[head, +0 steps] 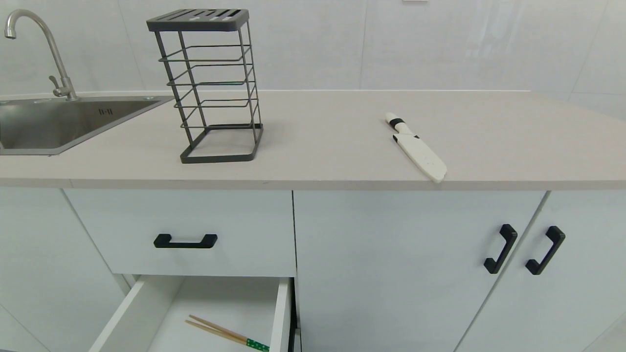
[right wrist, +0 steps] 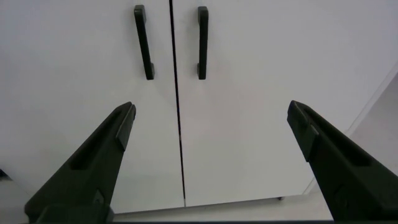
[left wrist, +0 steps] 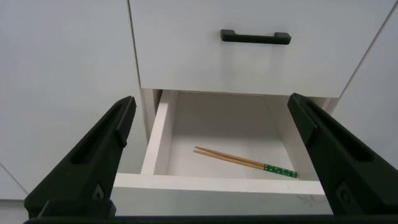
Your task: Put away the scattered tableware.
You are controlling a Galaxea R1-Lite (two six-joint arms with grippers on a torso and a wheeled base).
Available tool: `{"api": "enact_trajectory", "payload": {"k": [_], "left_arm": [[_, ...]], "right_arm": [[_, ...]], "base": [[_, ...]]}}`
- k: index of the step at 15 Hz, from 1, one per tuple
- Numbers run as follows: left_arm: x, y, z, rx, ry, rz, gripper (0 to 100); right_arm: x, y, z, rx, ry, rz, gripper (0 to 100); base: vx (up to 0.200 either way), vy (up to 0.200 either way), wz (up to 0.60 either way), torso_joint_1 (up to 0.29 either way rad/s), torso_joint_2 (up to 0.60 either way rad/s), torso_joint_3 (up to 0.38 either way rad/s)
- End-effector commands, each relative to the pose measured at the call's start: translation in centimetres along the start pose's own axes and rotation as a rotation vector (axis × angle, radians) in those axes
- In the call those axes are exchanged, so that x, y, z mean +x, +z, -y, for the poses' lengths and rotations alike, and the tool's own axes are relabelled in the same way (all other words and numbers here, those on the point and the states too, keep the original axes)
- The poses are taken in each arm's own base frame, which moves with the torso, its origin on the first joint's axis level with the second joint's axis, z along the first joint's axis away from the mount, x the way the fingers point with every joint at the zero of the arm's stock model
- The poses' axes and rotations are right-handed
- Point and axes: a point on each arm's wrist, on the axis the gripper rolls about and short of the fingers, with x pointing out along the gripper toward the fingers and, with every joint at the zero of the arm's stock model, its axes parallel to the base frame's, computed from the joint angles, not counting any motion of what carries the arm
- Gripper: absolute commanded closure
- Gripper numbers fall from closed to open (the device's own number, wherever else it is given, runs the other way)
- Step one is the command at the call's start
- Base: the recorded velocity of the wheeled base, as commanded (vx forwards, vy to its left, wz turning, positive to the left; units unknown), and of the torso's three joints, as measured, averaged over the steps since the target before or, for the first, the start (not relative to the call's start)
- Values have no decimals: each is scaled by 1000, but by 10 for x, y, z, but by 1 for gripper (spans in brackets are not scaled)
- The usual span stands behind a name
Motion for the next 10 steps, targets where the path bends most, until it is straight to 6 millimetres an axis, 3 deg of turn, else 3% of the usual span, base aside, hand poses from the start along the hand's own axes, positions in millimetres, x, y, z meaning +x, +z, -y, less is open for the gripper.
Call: {"api": "enact_trajectory", "payload": {"k": [1,10], "left_arm": [[0,0,0,0,1,-1,0],[0,0,0,47,-7,-3,0]], "right_arm": [[1,0,0,0,1,-6,0],[1,0,0,-3,2,-6,0]], "base": [[0,0,0,0,0,0],[0,0,0,0,0,0]]}}
